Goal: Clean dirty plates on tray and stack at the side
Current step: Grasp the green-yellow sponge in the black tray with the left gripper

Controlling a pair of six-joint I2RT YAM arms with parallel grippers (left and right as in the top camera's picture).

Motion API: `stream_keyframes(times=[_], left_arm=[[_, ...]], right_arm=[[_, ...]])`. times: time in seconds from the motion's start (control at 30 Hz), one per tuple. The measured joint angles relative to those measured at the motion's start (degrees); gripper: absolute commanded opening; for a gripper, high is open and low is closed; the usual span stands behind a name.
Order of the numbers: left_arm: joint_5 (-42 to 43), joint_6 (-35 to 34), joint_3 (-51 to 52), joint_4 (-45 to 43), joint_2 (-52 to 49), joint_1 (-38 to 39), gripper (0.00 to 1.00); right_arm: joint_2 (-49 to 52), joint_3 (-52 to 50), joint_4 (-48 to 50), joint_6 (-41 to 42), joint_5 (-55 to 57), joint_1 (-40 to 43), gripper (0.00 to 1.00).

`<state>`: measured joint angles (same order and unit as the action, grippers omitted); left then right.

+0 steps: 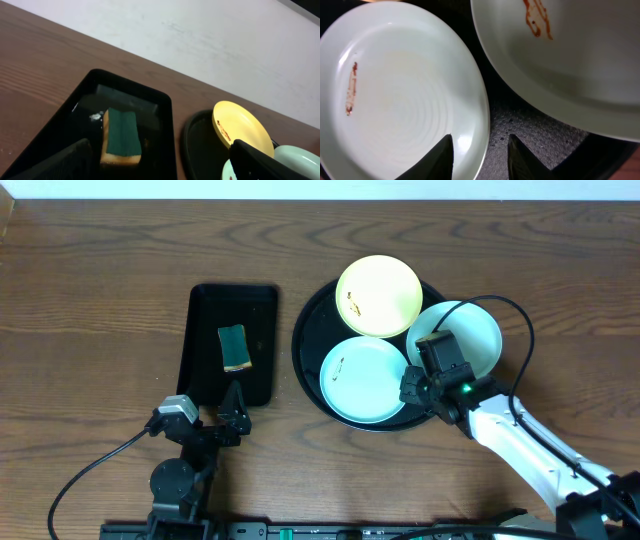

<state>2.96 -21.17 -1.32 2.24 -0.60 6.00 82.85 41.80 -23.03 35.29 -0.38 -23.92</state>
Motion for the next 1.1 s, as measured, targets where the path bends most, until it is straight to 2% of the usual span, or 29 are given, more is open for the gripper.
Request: stream_keyframes(times=[0.13, 0.27, 0.4, 0.63, 0.77, 1.0, 1.1], left_arm=[[0.1, -0.1, -3.8, 8.4, -0.7, 0.0, 0.88], [-0.6, 0.0, -12.7, 18.3, -7.2, 0.0, 0.88], [-1.5, 1.0, -29.2, 27.9, -20.3, 0.0, 0.88], [-1.8, 4.7, -60.7, 51.4, -53.8, 0.0, 0.88], [-1.8, 5.2, -69.9, 52.2, -69.3, 0.0, 0.88], [-3.5, 5.8, -70.6, 48.4, -84.8, 0.0, 0.87], [-4.0, 6.0, -70.6, 46.1, -90.5, 0.0, 0.87]], right_arm=[[2.4, 0.0, 0.7, -0.5, 0.0, 0.0, 0.35], [4.6, 0.0, 2.1, -0.8, 0.0, 0.0, 0.34], [5.9, -0.2, 2.8, -1.1, 0.0, 0.0, 0.31], [6.0, -0.3, 2.9, -1.9, 0.0, 0.0, 0.24], [6.0, -0.3, 3.3, -3.3, 0.0, 0.0, 0.19], [6.0, -0.3, 4.1, -4.0, 0.2, 0.0, 0.14], [6.0, -0.3, 4.1, -4.2, 0.9, 0.0, 0.07]])
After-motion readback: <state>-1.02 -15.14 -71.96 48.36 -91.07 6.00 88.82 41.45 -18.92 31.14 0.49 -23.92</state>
